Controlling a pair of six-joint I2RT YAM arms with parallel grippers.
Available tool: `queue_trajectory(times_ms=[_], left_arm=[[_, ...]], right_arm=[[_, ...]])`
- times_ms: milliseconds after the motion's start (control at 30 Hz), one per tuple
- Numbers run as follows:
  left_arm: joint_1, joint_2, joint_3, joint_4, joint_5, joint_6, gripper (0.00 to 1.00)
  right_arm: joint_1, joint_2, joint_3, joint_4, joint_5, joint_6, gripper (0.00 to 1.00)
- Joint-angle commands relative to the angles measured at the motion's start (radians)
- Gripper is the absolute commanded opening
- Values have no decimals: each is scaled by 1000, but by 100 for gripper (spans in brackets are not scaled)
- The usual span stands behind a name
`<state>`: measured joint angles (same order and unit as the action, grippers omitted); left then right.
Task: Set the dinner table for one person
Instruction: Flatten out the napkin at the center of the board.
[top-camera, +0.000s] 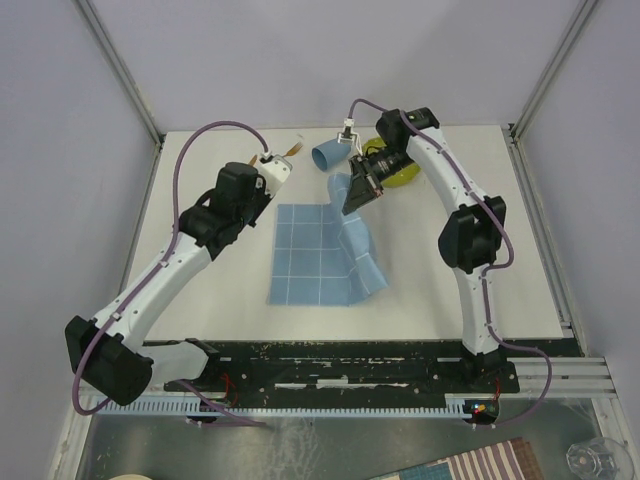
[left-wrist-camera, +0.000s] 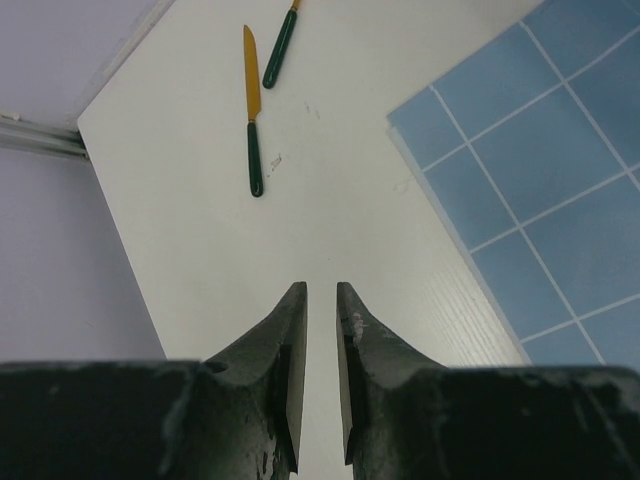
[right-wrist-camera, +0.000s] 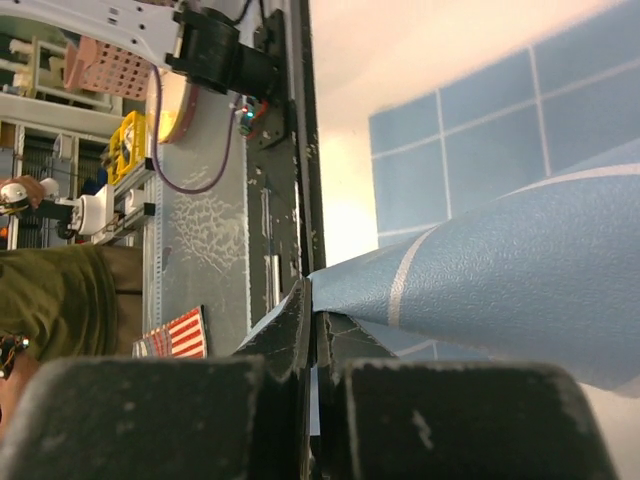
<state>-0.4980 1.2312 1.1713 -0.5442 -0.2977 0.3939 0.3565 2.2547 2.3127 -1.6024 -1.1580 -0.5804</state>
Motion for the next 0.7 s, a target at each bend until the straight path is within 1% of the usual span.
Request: queue_trajectory(times_ms=[0,100,167,200,267,300,367,433,500,533,600,633,667], left_arm=[[-4,-36,-18,24,-15,2,24],[-4,-44,-42,18,-14,6,25],[-4,-45,-56,18,-10,8,25],[-3,-46,-66,23,-6,11,24],[-4,-46,-80,31,-5,14,25],[-4,-43,-81,30,-7,11,24],[-5,-36,-78,28,-8,8,25],[-5,-31,-74,28,-7,7,25],[-6,-24,-67,30,-7,0,24],[-5,-19,-63,31,-6,-4,24],[-6,-13,-59,33,-2,-9,25],[-5,-10,-59,34,-1,-12,25],[-6,-6,-58,34,-2,-12,25]], right_arm=[[67,21,100,-159,-162,-4,2],[91,46,143,-129,-240,17,2],[92,38,109,-8,-320,115,2],[91,26,77,72,-344,208,2],[91,-1,1,214,-350,304,2],[89,-12,-24,254,-334,327,2],[79,-34,-85,314,-321,366,2],[56,-47,-144,337,-325,371,2],[25,-49,-194,305,-338,327,2],[3,-41,-204,252,-347,258,2],[-48,-1,-181,42,-371,43,2],[-91,31,-152,-117,-390,-91,2],[-124,47,-156,-154,-394,-90,2]])
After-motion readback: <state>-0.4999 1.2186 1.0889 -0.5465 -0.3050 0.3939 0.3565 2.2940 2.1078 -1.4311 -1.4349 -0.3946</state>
